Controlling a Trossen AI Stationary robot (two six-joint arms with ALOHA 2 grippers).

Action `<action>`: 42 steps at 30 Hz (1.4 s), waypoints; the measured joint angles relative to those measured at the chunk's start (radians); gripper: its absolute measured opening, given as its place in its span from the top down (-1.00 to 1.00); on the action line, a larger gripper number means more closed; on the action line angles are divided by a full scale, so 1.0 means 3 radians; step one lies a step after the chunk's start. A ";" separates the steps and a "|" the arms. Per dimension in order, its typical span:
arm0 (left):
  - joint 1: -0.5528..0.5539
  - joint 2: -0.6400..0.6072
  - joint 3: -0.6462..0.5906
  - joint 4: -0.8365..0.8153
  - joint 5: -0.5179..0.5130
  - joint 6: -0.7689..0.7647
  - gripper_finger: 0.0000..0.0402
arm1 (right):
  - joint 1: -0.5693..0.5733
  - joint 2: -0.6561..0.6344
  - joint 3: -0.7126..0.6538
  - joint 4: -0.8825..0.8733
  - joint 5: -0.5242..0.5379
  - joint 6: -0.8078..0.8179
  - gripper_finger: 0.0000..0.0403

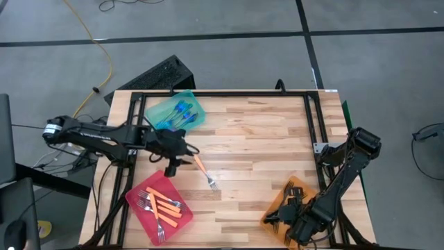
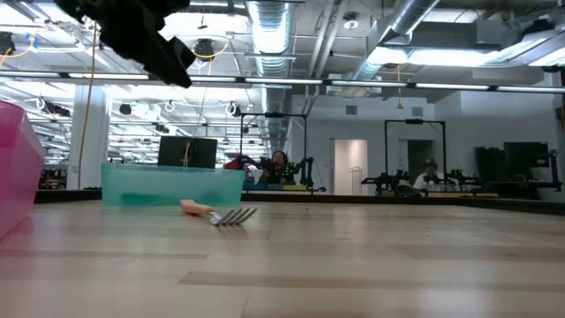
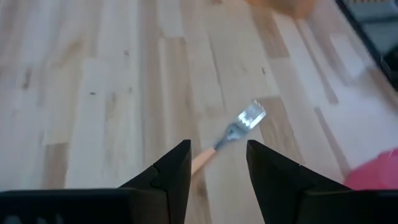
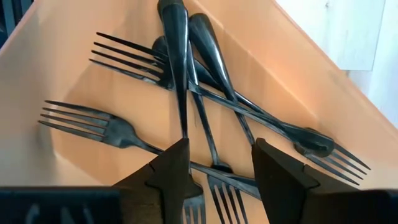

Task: Sort silverware by color (type)
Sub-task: Put the orange fork into the red bin

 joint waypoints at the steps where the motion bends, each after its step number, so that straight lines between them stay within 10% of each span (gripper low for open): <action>1: -0.0048 0.0051 0.0000 -0.0004 -0.0008 0.0057 0.31 | 0.0000 0.0000 0.0000 0.0001 0.0000 0.0000 0.04; 21: -0.0546 0.0846 0.0000 0.0763 -0.0185 0.1010 0.31 | -0.0003 0.0005 0.0000 0.0019 0.0043 0.0006 0.04; 42: -0.0044 0.1865 0.0441 0.0658 0.0194 0.1814 0.31 | -0.0022 0.0008 0.0000 0.0140 0.0057 0.0007 0.04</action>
